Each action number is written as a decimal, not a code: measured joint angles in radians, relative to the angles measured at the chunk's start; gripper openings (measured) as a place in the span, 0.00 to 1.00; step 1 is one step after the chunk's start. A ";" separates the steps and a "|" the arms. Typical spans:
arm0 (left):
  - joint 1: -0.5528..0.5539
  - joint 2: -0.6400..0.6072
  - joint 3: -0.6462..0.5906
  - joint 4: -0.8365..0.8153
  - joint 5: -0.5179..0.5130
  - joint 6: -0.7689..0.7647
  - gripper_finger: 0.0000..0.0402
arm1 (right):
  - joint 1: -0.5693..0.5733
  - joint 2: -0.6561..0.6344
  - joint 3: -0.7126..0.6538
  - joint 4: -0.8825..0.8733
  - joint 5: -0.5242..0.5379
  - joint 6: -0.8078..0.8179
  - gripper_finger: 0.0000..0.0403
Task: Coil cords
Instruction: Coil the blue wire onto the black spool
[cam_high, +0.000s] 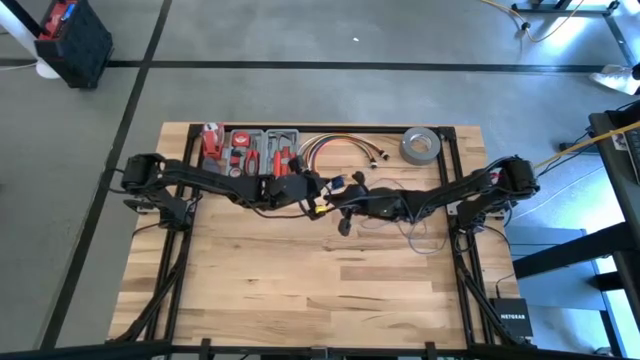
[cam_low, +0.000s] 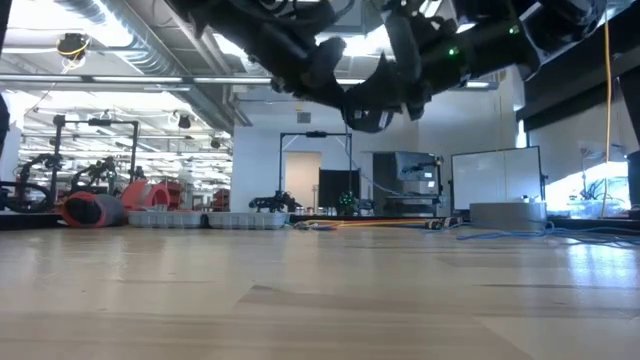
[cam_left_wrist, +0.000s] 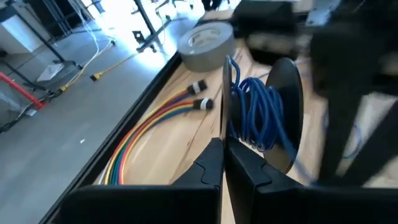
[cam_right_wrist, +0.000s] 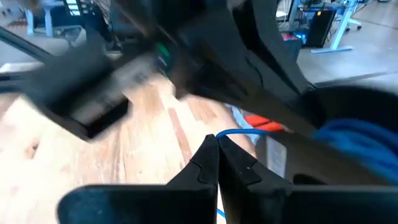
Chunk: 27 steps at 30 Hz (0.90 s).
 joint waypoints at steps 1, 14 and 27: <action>-0.004 -0.007 0.000 -0.003 0.000 0.003 0.00 | 0.000 0.006 0.001 0.000 0.000 0.000 0.01; -0.071 -0.126 -0.002 -0.159 0.000 -0.003 0.00 | 0.002 0.005 0.007 -0.124 0.092 -0.064 0.01; -0.081 -0.137 0.002 -0.143 -0.008 -0.002 0.00 | 0.005 0.014 0.000 -0.153 0.066 -0.030 0.19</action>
